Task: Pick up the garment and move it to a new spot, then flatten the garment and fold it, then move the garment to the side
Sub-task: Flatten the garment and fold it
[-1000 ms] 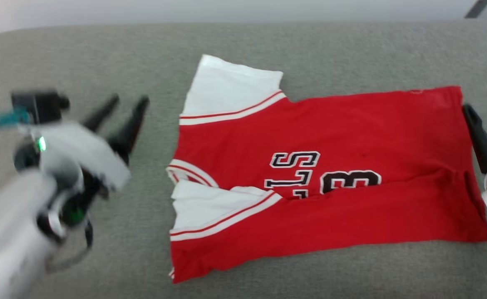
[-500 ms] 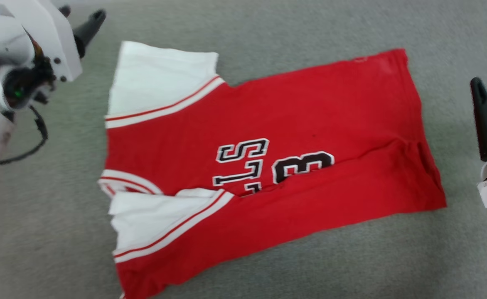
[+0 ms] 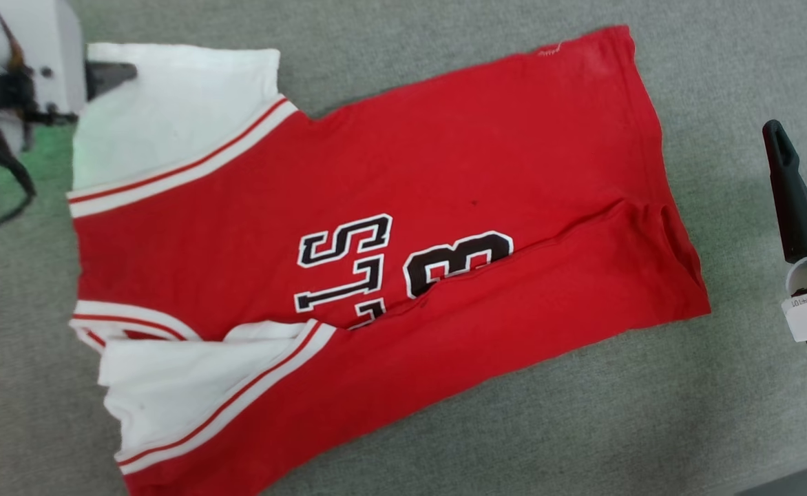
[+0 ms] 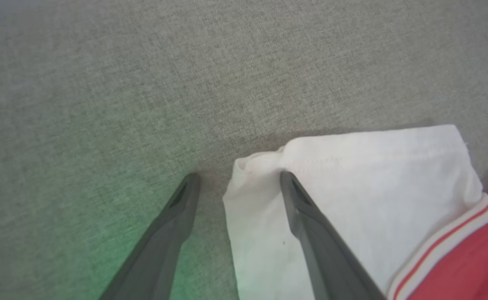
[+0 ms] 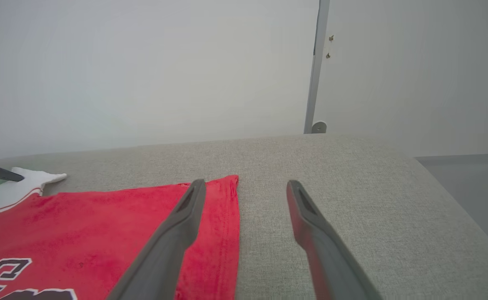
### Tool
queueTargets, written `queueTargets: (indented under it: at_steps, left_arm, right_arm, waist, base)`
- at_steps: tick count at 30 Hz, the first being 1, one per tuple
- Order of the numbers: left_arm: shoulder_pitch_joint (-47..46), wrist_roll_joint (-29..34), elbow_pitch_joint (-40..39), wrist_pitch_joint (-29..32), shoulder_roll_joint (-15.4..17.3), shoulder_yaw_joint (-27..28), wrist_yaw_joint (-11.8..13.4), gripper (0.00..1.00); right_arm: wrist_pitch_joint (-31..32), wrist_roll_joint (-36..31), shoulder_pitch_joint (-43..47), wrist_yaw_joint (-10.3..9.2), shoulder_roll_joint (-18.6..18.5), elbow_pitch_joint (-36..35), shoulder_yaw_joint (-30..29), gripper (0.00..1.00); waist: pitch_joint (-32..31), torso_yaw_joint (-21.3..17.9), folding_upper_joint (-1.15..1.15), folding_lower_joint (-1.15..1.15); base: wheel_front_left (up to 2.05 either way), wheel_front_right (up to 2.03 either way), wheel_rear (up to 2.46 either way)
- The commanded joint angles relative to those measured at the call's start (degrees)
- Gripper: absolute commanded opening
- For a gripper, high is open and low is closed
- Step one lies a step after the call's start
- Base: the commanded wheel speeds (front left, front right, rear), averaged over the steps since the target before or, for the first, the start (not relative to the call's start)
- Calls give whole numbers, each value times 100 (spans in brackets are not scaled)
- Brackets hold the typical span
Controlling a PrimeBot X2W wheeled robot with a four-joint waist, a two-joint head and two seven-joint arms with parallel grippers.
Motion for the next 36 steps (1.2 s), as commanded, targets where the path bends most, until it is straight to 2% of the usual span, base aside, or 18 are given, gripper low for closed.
queueTargets:
  at_steps: [1, 2, 3, 4, 7, 9, 15, 20, 29, 36]
  left_arm:
    - [170, -80, 66, 146, -100, -87, -56, 100]
    - [175, -129, 97, 194, -133, -70, -60, 48]
    - [184, -176, 113, 245, -178, -63, -84, 16]
    - [183, -220, 122, 305, -228, -57, -102, 0]
    - [157, -264, 139, 375, -290, -61, -133, 0]
    - [101, -285, 145, 351, -293, -48, -167, 0]
    - [-86, -251, 54, 226, -566, -71, -252, 0]
    - [-234, -260, -5, 74, -780, -100, -288, 0]
    - [-440, -354, -165, 21, -1019, -216, -307, 0]
    - [-478, -470, -304, -16, -1024, -336, -295, 0]
  right_arm:
    - [17, 58, -21, -5, 2, -12, -18, 100]
    - [37, 68, -34, -5, -15, -9, -20, 100]
    - [68, 81, -62, -5, -36, -7, -14, 100]
    - [113, 108, -102, -5, -64, -12, 9, 100]
    - [409, 202, -279, -5, -209, 22, 147, 100]
    - [854, 296, -495, -5, -382, 110, 331, 100]
    - [2651, 655, -1750, -5, -1040, 513, 1010, 100]
    - [3916, 864, -2936, -5, -1467, 1209, 1492, 100]
    - [5012, 1372, -4256, -5, -1544, 2596, 2246, 100]
    - [5266, 1420, -4584, -5, -1514, 3368, 2787, 100]
  waist:
    - [148, -101, 0, 0]
    - [162, -91, 0, 0]
    - [170, -76, 0, 0]
    - [177, -56, 0, 0]
    - [187, 14, 0, 0]
    - [198, 66, 0, 0]
    - [301, 372, 0, 0]
    - [395, 654, 0, 0]
    - [593, 1041, 0, 0]
    - [728, 1155, 0, 0]
  base:
    - [0, 0, 0]
    - [0, 0, 0]
    - [0, 0, 0]
    - [0, 0, 0]
    - [0, 0, 0]
    - [0, 0, 0]
    - [0, 0, 0]
    - [0, 0, 0]
    - [0, 0, 0]
    - [0, 0, 0]
